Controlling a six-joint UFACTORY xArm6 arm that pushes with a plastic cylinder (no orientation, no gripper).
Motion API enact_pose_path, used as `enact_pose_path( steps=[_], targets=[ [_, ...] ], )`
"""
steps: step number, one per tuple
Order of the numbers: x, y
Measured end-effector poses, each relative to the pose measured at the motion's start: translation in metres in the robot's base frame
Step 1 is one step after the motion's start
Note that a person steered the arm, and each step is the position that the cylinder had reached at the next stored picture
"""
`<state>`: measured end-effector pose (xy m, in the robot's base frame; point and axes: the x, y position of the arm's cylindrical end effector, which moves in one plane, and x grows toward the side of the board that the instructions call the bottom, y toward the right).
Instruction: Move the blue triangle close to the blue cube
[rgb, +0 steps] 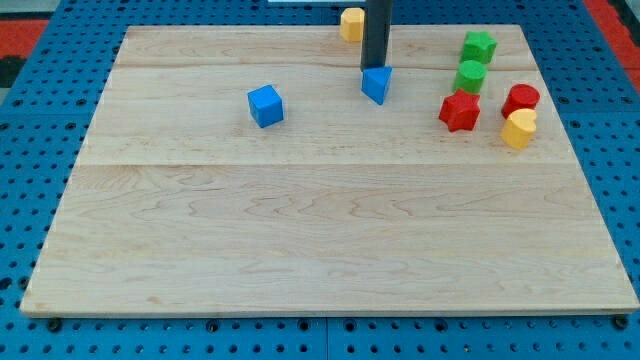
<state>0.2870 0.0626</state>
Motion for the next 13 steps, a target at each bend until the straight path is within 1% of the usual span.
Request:
enact_pose_path(
  steps=[2, 3, 4, 5, 6, 8, 9, 10, 11, 12, 13],
  targets=[
    [0.000, -0.003],
    [-0.007, 0.001],
    [-0.021, 0.023],
    [-0.024, 0.055],
    [-0.003, 0.055],
    [0.010, -0.001],
    [0.013, -0.009],
    [0.014, 0.000],
    [0.028, -0.010],
    [0.028, -0.038],
    [0.028, -0.046]
  ],
)
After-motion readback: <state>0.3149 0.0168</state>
